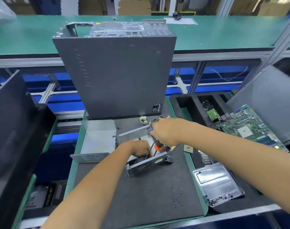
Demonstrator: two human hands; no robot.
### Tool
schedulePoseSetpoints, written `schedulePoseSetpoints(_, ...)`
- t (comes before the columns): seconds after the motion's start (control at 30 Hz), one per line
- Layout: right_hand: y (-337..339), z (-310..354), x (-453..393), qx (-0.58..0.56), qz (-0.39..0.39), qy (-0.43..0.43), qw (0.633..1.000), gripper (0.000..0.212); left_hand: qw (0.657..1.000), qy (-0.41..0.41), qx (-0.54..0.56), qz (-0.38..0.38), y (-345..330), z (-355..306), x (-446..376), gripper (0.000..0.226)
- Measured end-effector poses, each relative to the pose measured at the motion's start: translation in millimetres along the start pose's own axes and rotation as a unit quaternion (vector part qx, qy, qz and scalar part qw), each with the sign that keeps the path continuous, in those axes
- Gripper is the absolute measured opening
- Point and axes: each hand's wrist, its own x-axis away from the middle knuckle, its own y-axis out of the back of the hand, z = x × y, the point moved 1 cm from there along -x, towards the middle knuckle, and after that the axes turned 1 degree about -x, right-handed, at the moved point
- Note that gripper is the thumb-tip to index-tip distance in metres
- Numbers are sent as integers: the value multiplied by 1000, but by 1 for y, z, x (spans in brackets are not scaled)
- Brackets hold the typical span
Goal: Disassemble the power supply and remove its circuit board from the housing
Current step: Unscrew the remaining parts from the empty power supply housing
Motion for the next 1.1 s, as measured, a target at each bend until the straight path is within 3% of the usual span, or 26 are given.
schedulePoseSetpoints(0.1,5,0,1,-128,-6,16,992,9,1000,-2,4,-3,-1,-1,1,40)
schedulePoseSetpoints(0.2,9,0,5,-198,-9,61,978,26,1000,-8,2,-14,-2,-1,5,37)
schedulePoseSetpoints(0.27,8,1,4,-184,-22,44,982,20,1000,-3,9,-13,-1,-1,7,40)
schedulePoseSetpoints(0.37,6,1,0,-6,-32,13,999,12,1000,9,17,-2,-1,-2,8,42)
schedulePoseSetpoints(0.43,3,1,-3,12,-29,24,999,13,1000,15,16,-6,-2,0,8,37)
schedulePoseSetpoints(0.5,0,-5,-2,-102,-20,35,994,2,1000,19,6,-9,-1,0,7,34)
schedulePoseSetpoints(0.6,0,-12,5,-223,12,74,972,35,1000,11,7,-6,1,-1,7,37)
schedulePoseSetpoints(0.67,-2,-11,7,-244,-8,78,967,30,1000,16,-9,1,2,-1,7,39)
schedulePoseSetpoints(0.73,-6,-11,7,-192,-28,45,980,9,999,29,-13,10,4,-4,5,43)
schedulePoseSetpoints(0.8,-10,-11,4,-46,-33,31,998,16,999,36,-18,19,6,-7,5,45)
schedulePoseSetpoints(0.87,-11,-8,1,-13,-29,33,999,19,999,36,-29,26,8,-10,6,44)
schedulePoseSetpoints(0.97,-12,-11,1,-147,-35,48,987,7,998,40,-43,34,9,-13,2,39)
schedulePoseSetpoints(1.1,-6,-17,8,-253,1,106,962,33,999,37,-37,5,10,-16,5,25)
